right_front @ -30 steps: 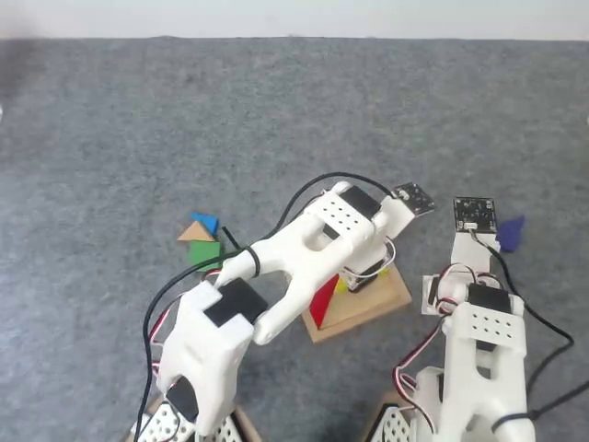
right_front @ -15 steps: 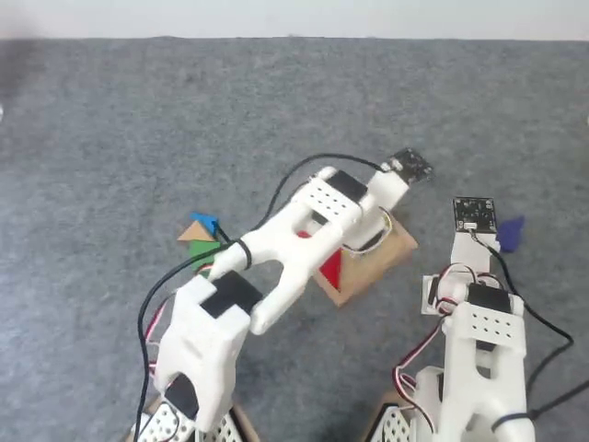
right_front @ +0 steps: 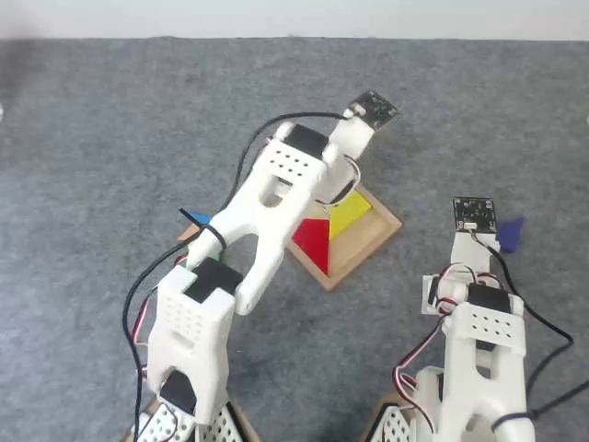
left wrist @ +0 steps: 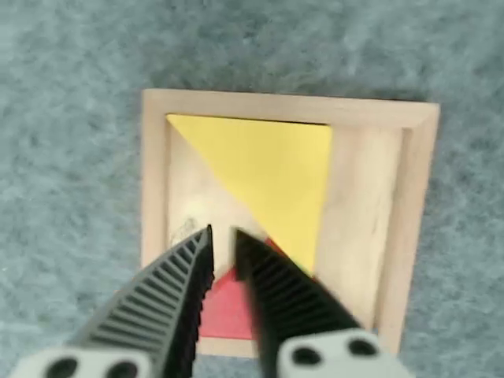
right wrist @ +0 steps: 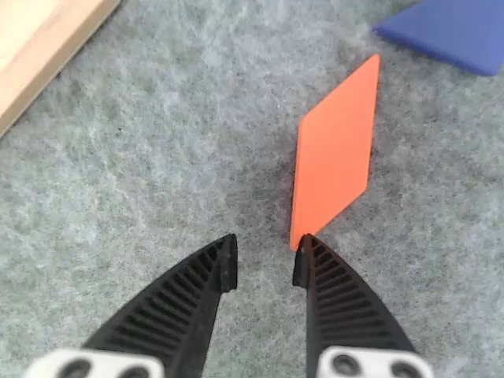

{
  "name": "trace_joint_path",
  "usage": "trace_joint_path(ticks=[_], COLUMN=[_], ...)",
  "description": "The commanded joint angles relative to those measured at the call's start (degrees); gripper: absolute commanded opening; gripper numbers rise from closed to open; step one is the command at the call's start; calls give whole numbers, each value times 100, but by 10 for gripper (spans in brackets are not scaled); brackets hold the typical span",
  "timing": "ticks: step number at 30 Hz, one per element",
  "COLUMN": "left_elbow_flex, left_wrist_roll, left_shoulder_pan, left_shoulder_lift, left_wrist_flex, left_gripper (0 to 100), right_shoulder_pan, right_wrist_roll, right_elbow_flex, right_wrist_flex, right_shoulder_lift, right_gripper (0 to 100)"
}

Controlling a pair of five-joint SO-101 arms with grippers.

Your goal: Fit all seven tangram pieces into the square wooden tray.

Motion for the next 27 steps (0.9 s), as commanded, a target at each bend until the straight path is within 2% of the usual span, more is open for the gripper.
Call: trace_joint_path(ticks=[1, 3, 8, 13, 16, 18, 24, 27], left_elbow_flex=[154, 356, 884, 1288, 1059, 813, -251, -611], left_wrist_roll=[413, 475, 1301, 1662, 1670, 1653, 1644, 1345], left_shoulder_pan=[114, 176, 176, 176, 185, 193, 149, 141], left_shoulder_lift=[-79, -70, -70, 53, 193, 343, 1029, 1231], left_wrist_flex=[-343, -598, -1160, -1618, -1310, -1011, -167, 0], left_gripper=[243, 280, 279, 279, 272, 231, 6, 13], right_shoulder_pan=[84, 84, 84, 84, 84, 84, 84, 84], right_wrist_roll=[-53, -53, -53, -53, -53, -53, -53, -53], right_elbow_flex=[-26, -26, -26, -26, -26, -26, -26, -26], right_wrist_flex=[-92, -92, -92, -84, -84, -84, -75, -66], right_shoulder_lift=[-145, -145, -145, -145, -145, -145, -145, -145], right_gripper=[138, 138, 138, 138, 138, 138, 138, 138])
